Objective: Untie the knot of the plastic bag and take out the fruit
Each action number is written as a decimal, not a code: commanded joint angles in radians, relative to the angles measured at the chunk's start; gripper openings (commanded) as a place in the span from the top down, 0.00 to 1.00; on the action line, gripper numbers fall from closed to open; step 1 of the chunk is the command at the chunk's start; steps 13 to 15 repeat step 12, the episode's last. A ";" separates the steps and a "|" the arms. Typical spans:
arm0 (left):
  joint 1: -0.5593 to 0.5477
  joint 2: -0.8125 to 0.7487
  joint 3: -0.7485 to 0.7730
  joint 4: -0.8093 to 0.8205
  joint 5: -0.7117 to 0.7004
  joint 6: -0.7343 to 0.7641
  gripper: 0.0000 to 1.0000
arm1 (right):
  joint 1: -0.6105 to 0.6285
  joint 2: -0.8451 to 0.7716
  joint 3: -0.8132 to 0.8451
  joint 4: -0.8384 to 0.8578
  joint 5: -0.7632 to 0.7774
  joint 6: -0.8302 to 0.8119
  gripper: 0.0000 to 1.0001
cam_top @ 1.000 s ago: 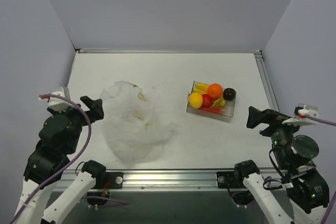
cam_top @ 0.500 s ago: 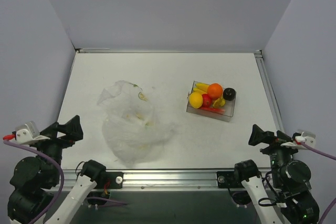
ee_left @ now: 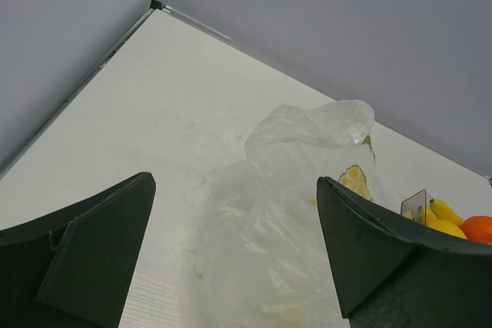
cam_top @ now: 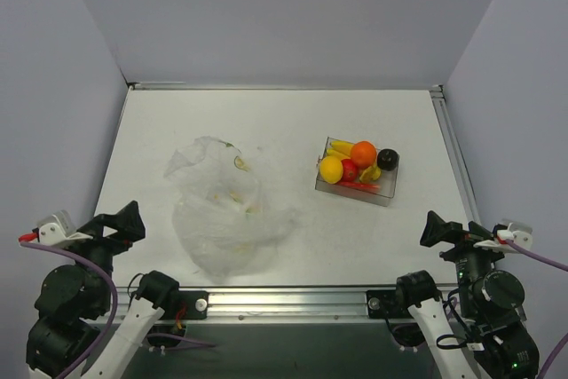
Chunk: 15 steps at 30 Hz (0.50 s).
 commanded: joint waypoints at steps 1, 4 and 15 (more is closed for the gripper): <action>0.004 0.013 -0.005 0.036 -0.020 -0.008 0.03 | 0.004 -0.040 -0.007 0.043 0.010 -0.022 0.00; 0.004 0.017 -0.006 0.039 -0.015 -0.006 0.02 | 0.004 -0.034 -0.011 0.045 0.009 -0.020 0.00; 0.004 0.031 -0.031 0.067 -0.012 -0.015 0.03 | 0.004 0.016 -0.011 0.050 0.004 -0.023 0.00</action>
